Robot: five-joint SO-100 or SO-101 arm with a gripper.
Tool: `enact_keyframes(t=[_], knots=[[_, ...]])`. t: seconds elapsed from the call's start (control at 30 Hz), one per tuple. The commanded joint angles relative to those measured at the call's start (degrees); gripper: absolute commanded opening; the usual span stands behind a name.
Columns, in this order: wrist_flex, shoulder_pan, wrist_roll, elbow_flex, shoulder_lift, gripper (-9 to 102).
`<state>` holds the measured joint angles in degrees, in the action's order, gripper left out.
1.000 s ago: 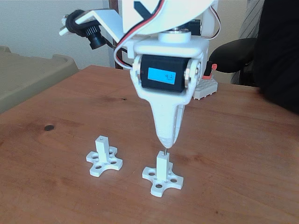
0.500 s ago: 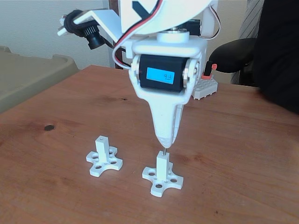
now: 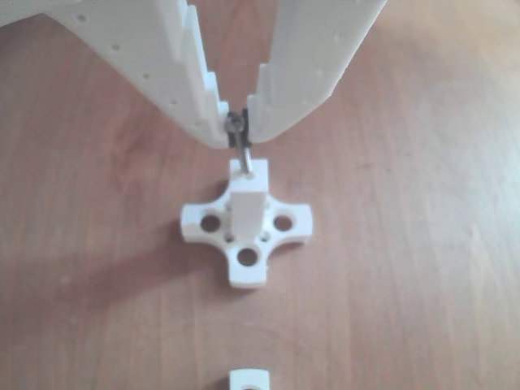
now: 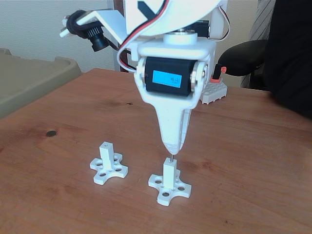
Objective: Grab the screw and set it in the hole.
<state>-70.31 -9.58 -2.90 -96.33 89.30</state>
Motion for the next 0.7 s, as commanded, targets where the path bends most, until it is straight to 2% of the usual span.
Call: enact_keyframes(t=[0.0, 0.67], knots=[[1.3, 1.1, 0.9, 0.9, 1.3, -4], [0.9, 0.3, 0.6, 0.7, 1.3, -4]])
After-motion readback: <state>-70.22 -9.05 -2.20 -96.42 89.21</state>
